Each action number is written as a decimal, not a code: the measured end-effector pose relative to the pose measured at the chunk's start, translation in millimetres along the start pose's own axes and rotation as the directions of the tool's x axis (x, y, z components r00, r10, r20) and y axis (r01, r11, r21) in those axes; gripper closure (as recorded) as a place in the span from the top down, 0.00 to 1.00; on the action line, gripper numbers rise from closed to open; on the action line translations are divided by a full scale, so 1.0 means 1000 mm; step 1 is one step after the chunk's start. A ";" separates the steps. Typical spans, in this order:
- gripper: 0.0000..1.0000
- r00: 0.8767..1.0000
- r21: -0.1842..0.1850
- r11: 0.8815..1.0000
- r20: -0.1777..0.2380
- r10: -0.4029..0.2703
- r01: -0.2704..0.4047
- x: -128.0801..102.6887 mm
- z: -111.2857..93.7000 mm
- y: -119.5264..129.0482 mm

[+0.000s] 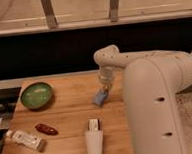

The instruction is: Wipe the white sponge on the table

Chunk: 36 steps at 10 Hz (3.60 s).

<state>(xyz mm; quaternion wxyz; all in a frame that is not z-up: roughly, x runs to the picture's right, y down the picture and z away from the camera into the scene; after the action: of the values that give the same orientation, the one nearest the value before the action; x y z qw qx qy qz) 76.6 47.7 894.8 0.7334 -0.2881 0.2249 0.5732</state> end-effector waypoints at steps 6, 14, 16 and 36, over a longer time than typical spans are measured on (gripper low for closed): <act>0.00 0.998 0.039 0.998 0.029 -0.047 0.046 -0.073 -0.008 0.001; 0.00 0.948 -0.004 0.948 0.032 -0.318 0.318 0.015 -0.011 0.125; 0.00 0.954 -0.001 0.954 0.024 -0.299 0.299 0.038 -0.009 0.124; 0.00 0.953 0.052 0.952 -0.023 -0.302 0.303 -0.017 -0.007 0.114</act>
<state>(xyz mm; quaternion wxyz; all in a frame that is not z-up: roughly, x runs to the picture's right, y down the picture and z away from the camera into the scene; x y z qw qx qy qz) -38.6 50.4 882.0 0.8186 -0.3031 0.1990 0.4455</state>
